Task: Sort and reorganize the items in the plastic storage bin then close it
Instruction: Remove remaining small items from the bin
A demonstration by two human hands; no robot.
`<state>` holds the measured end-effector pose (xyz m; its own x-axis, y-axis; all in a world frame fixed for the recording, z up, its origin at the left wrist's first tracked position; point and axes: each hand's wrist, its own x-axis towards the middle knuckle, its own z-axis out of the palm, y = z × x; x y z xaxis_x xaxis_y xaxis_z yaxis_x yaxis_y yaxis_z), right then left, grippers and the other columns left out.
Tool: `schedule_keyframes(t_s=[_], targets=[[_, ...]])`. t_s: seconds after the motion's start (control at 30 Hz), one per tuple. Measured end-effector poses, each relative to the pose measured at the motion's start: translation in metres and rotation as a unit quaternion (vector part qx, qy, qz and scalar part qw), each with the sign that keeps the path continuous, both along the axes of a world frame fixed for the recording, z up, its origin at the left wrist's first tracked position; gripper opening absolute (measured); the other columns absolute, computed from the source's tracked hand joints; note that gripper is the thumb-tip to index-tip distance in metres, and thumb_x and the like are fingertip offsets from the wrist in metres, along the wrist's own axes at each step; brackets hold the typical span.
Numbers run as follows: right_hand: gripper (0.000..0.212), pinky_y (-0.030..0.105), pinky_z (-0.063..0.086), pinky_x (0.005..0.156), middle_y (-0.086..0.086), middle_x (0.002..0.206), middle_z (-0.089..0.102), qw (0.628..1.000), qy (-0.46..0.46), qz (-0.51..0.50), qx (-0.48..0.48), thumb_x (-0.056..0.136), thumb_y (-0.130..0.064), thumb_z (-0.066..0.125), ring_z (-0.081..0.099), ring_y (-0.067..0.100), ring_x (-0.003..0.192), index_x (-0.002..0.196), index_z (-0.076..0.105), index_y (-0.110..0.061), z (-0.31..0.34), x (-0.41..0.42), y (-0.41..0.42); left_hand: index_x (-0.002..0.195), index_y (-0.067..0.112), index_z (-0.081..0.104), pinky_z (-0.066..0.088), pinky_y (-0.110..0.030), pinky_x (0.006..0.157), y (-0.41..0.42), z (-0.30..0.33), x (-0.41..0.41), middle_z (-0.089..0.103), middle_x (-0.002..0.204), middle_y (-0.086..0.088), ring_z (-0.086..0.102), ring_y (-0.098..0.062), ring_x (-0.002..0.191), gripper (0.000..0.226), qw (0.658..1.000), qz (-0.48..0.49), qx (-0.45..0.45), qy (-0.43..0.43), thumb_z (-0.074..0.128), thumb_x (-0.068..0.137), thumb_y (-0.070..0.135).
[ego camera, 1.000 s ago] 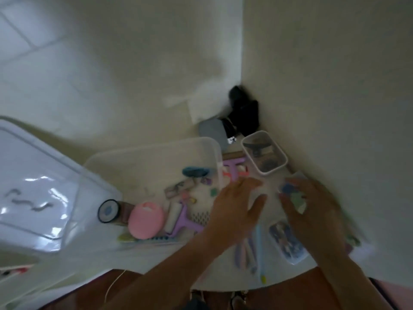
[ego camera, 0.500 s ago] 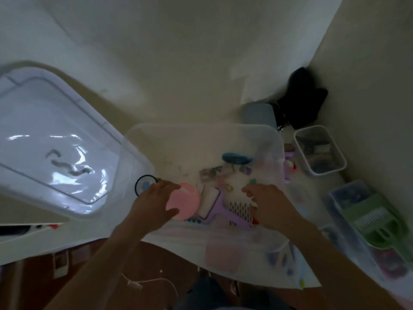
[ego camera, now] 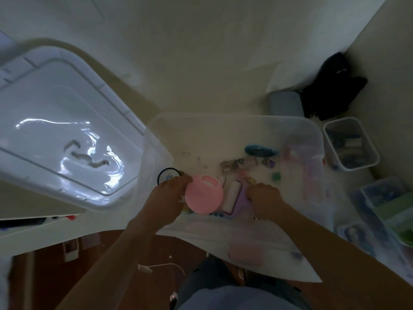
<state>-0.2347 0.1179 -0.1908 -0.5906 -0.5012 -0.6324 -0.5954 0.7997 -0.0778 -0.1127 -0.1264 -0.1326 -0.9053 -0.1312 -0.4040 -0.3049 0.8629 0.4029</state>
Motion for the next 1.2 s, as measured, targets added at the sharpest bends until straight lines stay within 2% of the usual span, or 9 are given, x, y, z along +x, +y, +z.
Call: schedule_keyframes(t_s=[0.2,0.3,0.43,0.53,0.6,0.67,0.73,0.93,1.2], targets=[[0.028,0.028,0.05,0.078,0.003,0.106,0.061,0.987,-0.06,-0.123,-0.081,0.079,-0.024,0.068,0.059,0.019,0.095,0.106,0.063,-0.016,0.034,-0.026,0.013,0.144,0.023,0.044,0.045,-0.041,0.1,0.015,-0.005,-0.025,0.049,0.143,-0.002,0.05,-0.026,0.126,0.072,0.992,-0.114,-0.033,-0.048,0.076,0.08,0.012],[0.025,0.027,0.047,0.075,0.003,0.105,0.063,0.977,-0.054,-0.17,-0.117,0.083,-0.018,0.062,0.059,0.019,0.091,0.107,0.06,-0.017,0.068,-0.034,0.026,0.142,0.027,0.046,0.046,-0.04,0.1,0.03,-0.004,-0.043,0.05,0.142,0.0,0.051,-0.025,0.125,0.061,0.993,-0.113,-0.016,-0.041,0.072,0.087,0.028],[0.021,0.034,0.051,0.078,0.004,0.098,0.067,0.931,-0.004,-0.27,-0.245,0.088,-0.018,0.062,0.064,0.022,0.087,0.107,0.053,-0.02,0.115,-0.029,0.067,0.138,0.024,0.052,0.052,-0.039,0.093,0.077,0.017,-0.071,0.062,0.13,-0.003,0.064,-0.026,0.11,0.05,0.992,-0.029,0.074,0.098,0.055,0.095,0.049],[0.021,0.034,0.05,0.073,-0.005,0.089,0.067,0.847,0.053,-0.382,-0.366,0.088,-0.022,0.067,0.064,0.019,0.08,0.104,0.055,-0.028,0.143,-0.012,0.115,0.14,0.029,0.049,0.054,-0.042,0.091,0.133,0.049,-0.095,0.065,0.124,0.002,0.068,-0.021,0.104,0.044,0.964,0.018,0.214,0.156,0.052,0.098,0.042],[0.02,0.034,0.052,0.069,-0.002,0.086,0.069,0.735,0.047,-0.484,-0.472,0.09,-0.016,0.066,0.065,0.019,0.076,0.099,0.057,-0.032,0.161,0.004,0.145,0.14,0.032,0.048,0.056,-0.043,0.089,0.171,0.065,-0.107,0.066,0.121,0.004,0.067,-0.018,0.107,0.045,0.948,-0.023,0.276,0.155,0.045,0.097,0.044],[0.021,0.023,0.053,0.064,0.006,0.092,0.07,0.619,0.055,-0.569,-0.539,0.091,-0.003,0.06,0.064,0.018,0.076,0.103,0.06,-0.02,0.17,0.018,0.175,0.138,0.032,0.051,0.051,-0.041,0.098,0.205,0.071,-0.118,0.065,0.126,0.004,0.063,-0.016,0.115,0.042,0.941,-0.068,0.285,0.168,0.044,0.099,0.044],[0.022,0.018,0.052,0.058,0.012,0.099,0.068,0.572,0.084,-0.609,-0.543,0.09,0.003,0.057,0.064,0.022,0.08,0.109,0.058,-0.01,0.166,0.028,0.202,0.136,0.029,0.054,0.044,-0.038,0.105,0.234,0.067,-0.127,0.061,0.129,0.001,0.058,-0.017,0.12,0.036,0.947,-0.093,0.252,0.175,0.046,0.102,0.039],[0.026,0.034,0.059,0.065,-0.002,0.098,0.065,0.615,0.063,-0.656,-0.433,0.086,-0.01,0.068,0.066,0.017,0.082,0.107,0.057,-0.021,0.083,0.046,0.213,0.125,0.017,0.06,0.049,-0.042,0.095,0.275,0.045,-0.115,0.062,0.12,-0.008,0.06,-0.03,0.108,0.035,0.948,-0.189,-0.004,0.256,0.05,0.096,0.036],[0.01,0.022,0.047,0.069,-0.004,0.096,0.064,0.718,0.166,-0.573,-0.357,0.09,-0.023,0.064,0.061,0.01,0.081,0.099,0.061,-0.022,0.01,0.043,0.192,0.133,0.002,0.053,0.011,-0.055,0.123,0.33,0.029,-0.063,0.059,0.129,-0.022,0.045,-0.041,0.131,0.045,0.908,-0.306,-0.243,0.153,0.038,0.096,0.024]])
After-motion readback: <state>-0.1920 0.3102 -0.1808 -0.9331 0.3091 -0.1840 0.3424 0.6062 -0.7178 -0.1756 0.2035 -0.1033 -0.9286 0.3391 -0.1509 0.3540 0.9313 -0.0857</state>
